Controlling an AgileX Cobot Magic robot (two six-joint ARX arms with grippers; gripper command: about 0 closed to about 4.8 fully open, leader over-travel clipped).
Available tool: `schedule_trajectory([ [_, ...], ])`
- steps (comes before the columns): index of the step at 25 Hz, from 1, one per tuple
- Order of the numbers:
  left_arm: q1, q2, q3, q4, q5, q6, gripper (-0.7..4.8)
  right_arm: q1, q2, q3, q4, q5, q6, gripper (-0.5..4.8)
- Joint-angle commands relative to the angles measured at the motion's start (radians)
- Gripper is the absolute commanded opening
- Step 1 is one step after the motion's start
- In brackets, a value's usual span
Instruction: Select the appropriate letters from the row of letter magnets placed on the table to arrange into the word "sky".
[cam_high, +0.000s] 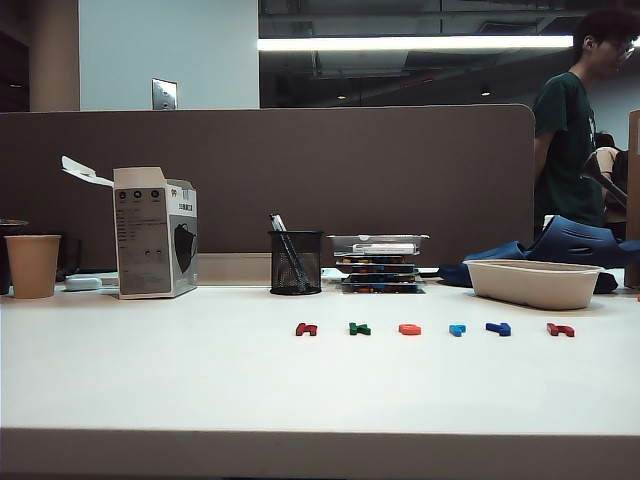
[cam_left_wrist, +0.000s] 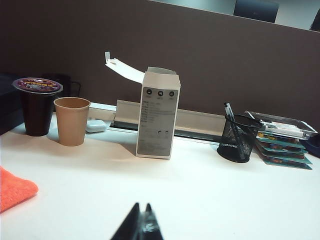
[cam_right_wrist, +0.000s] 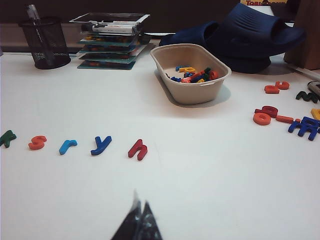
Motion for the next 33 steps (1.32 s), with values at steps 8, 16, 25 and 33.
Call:
schedule_trajectory([
  [8, 0.002, 0.0, 0.005, 0.014, 0.004, -0.003, -0.05, 0.001, -0.007, -0.005, 0.009, 0.003, -0.003, -0.01],
  [16, 0.001, 0.0, 0.169, -0.14, 0.304, -0.003, -0.05, 0.001, -0.007, -0.005, 0.01, 0.003, -0.003, -0.01],
  [25, 0.002, 0.079, 0.682, -0.835, 0.497, -0.002, -0.05, 0.001, -0.007, -0.005, 0.01, 0.003, -0.002, -0.01],
  [33, 0.001, 0.492, 1.181, -1.165, 0.547, 0.129, -0.05, 0.001, -0.007, -0.005, 0.009, 0.003, -0.002, -0.01],
])
